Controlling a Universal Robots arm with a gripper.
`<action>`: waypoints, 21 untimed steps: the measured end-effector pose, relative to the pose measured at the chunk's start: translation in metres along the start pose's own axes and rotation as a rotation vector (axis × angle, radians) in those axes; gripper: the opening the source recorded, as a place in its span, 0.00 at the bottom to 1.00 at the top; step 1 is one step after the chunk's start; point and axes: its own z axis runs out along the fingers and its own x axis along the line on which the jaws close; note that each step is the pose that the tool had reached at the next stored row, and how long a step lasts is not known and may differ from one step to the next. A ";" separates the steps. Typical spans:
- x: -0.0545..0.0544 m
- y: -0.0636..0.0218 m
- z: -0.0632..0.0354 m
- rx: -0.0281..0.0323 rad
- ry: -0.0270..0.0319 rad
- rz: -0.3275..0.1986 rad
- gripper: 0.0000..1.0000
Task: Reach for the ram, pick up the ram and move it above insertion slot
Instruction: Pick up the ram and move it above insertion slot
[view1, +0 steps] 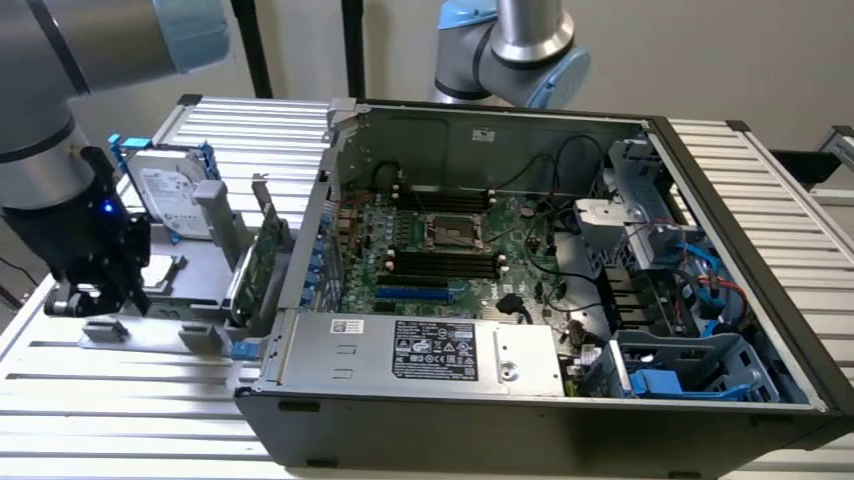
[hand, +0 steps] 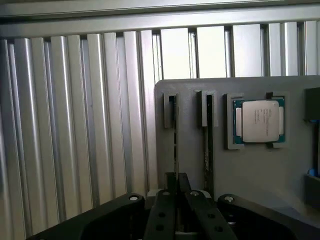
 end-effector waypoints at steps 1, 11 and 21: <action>0.000 -0.0001 -0.0046 -0.0001 0.0002 -0.003 0.13; 0.000 -0.0016 -0.0505 -0.0004 -0.0017 -0.074 0.13; -0.002 -0.0267 -0.0952 -0.0021 -0.0189 -0.108 0.13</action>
